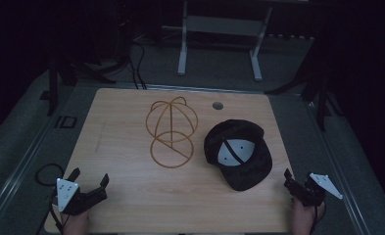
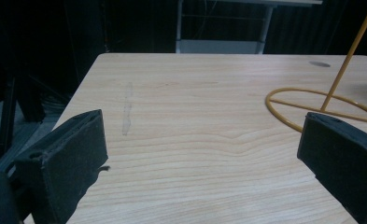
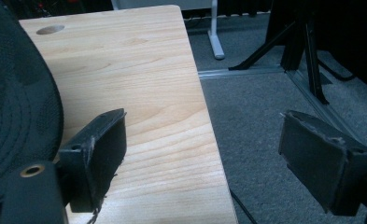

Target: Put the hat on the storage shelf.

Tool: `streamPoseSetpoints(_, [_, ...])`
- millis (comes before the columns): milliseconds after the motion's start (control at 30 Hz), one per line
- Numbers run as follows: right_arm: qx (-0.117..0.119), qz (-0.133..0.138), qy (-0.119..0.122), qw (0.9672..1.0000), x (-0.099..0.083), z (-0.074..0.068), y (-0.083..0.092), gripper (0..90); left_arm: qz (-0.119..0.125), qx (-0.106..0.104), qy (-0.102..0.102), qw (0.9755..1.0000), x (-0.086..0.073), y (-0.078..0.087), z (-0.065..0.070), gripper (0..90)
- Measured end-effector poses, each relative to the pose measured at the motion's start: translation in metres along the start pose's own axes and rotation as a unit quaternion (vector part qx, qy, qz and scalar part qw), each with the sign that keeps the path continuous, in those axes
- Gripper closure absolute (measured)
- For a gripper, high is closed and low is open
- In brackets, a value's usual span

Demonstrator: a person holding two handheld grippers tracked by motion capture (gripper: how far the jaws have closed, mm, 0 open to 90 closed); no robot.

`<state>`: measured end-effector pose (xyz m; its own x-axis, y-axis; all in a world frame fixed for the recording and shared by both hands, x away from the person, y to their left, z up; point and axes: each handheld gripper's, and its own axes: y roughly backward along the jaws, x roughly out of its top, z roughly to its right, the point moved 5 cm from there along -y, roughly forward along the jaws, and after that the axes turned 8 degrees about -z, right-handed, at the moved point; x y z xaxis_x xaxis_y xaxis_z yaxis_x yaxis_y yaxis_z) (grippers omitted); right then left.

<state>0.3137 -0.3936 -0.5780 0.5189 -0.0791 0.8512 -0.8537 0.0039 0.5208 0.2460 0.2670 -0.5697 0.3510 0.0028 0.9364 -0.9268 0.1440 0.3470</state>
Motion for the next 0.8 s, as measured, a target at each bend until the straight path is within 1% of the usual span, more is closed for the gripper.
streamPoseSetpoints(67, [-0.001,0.001,0.005,1.0000,0.000,-0.001,0.000,14.8,-0.001,0.002,-0.001,1.0000,0.000,0.000,0.000,2.0])
streamPoseSetpoints(133, [0.000,-0.005,0.011,0.9999,0.000,-0.003,0.000,15.1,0.000,0.002,-0.001,1.0000,0.000,0.000,0.001,2.0])
streamPoseSetpoints(233, [0.002,-0.005,0.012,0.9999,0.000,-0.004,0.000,15.5,0.000,0.001,-0.002,1.0000,0.000,0.000,0.001,2.0])
streamPoseSetpoints(267, [0.012,-0.011,0.019,0.9997,-0.001,-0.006,-0.001,15.4,0.000,0.001,-0.005,1.0000,0.000,0.001,0.002,2.0])
streamPoseSetpoints(300, [0.015,-0.012,0.023,0.9996,-0.001,-0.006,-0.001,15.1,0.000,-0.001,-0.005,1.0000,0.000,0.001,0.003,2.0])
streamPoseSetpoints(333, [0.015,-0.012,0.023,0.9996,-0.001,-0.006,-0.001,15.1,0.000,-0.001,-0.005,1.0000,0.000,0.001,0.003,2.0])
streamPoseSetpoints(400, [0.032,-0.013,0.026,0.9990,0.000,-0.008,0.000,14.6,0.000,-0.006,-0.006,1.0000,0.000,0.001,0.005,2.0])
streamPoseSetpoints(433, [0.035,-0.012,0.029,0.9989,0.001,-0.009,0.002,14.0,-0.003,-0.008,-0.008,0.9999,0.000,0.001,0.006,2.0])
streamPoseSetpoints(467, [0.043,-0.011,0.028,0.9986,0.002,-0.010,0.003,13.7,-0.006,-0.011,-0.010,0.9999,0.000,0.000,0.008,2.0])
streamPoseSetpoints(500, [0.056,-0.013,0.027,0.9980,0.003,-0.012,0.004,13.4,-0.010,-0.014,-0.014,0.9998,-0.001,0.000,0.009,2.0])
streamPoseSetpoints(533, [0.063,-0.018,0.030,0.9974,0.005,-0.014,0.005,13.4,-0.012,-0.016,-0.017,0.9997,-0.001,-0.001,0.011,2.0])
streamPoseSetpoints(567, [0.067,-0.021,0.037,0.9969,0.007,-0.017,0.006,13.4,-0.014,-0.017,-0.022,0.9995,-0.001,-0.001,0.012,2.0])
streamPoseSetpoints(633, [0.079,-0.018,0.052,0.9954,0.016,-0.022,0.010,13.3,-0.020,-0.014,-0.031,0.9992,-0.002,-0.001,0.015,2.0])
streamPoseSetpoints(667, [0.099,-0.012,0.064,0.9930,0.027,-0.027,0.015,13.0,-0.019,-0.012,-0.035,0.9991,-0.002,-0.001,0.016,2.0])
streamPoseSetpoints(700, [0.099,-0.012,0.064,0.9930,0.027,-0.027,0.015,13.0,-0.020,-0.008,-0.038,0.9991,-0.002,-0.001,0.016,2.0])
streamPoseSetpoints(767, [0.110,-0.005,0.075,0.9911,0.039,-0.031,0.020,13.0,-0.017,-0.007,-0.039,0.9991,-0.001,0.000,0.017,2.0])
streamPoseSetpoints(800, [0.125,0.000,0.089,0.9882,0.050,-0.036,0.023,13.1,-0.016,-0.005,-0.037,0.9992,-0.001,0.000,0.017,2.0])
